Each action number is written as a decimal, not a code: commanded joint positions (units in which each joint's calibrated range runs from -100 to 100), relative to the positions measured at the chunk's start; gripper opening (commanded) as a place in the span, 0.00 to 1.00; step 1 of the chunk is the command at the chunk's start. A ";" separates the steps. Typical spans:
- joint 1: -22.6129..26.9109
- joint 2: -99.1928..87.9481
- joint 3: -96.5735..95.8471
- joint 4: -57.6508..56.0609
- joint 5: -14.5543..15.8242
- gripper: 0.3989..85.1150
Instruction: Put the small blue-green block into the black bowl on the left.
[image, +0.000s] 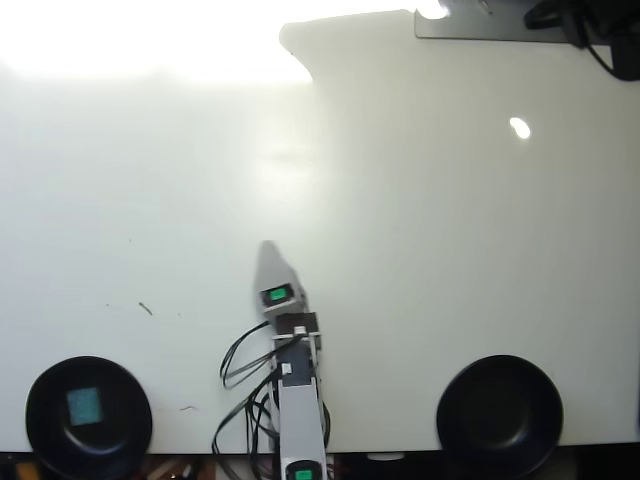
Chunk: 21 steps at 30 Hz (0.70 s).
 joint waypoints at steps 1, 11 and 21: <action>-3.61 -1.30 -1.27 3.89 0.83 0.50; -6.54 -1.30 -12.09 8.83 1.03 0.52; -0.29 -1.19 -17.45 13.13 8.50 0.53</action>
